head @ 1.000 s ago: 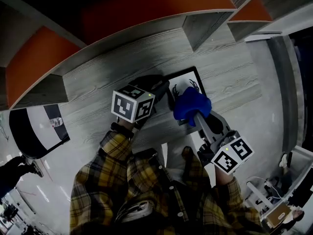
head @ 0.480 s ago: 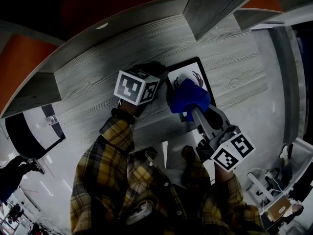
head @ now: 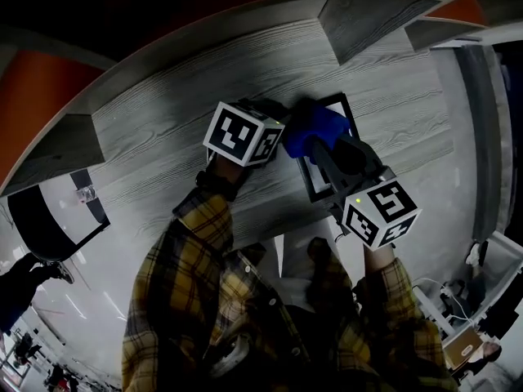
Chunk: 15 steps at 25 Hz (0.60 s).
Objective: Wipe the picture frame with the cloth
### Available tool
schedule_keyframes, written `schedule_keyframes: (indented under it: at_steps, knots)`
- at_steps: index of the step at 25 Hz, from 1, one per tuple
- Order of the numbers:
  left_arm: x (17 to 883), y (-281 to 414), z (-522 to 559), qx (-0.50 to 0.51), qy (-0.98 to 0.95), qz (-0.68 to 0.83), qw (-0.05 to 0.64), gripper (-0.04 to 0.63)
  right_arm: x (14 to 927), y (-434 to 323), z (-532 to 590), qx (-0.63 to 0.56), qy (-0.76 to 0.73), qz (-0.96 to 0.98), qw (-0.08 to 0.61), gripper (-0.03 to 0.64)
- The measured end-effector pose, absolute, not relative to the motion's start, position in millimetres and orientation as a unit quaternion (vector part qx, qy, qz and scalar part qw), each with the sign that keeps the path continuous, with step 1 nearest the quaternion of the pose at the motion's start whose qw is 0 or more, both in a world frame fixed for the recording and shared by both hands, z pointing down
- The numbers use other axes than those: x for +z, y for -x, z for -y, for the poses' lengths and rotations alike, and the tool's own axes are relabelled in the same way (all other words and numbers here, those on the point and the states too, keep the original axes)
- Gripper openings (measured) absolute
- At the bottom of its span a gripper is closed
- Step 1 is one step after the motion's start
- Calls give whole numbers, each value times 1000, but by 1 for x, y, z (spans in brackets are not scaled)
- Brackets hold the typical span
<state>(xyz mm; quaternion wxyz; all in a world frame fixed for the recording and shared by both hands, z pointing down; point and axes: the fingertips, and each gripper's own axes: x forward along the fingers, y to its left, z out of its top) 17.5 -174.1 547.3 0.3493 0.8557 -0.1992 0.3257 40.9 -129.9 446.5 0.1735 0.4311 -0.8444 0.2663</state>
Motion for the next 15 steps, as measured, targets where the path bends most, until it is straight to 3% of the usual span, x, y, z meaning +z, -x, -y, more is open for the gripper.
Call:
schedule_keyframes:
  at_steps: [7,15]
  knots:
    - [548,-17,175,326,-853,195,359,72,511,-25,167,220,-407,832,306,49]
    - [548,-17,176,327,-850,193,364,72,529,-27,153,229,-406,814,347,48]
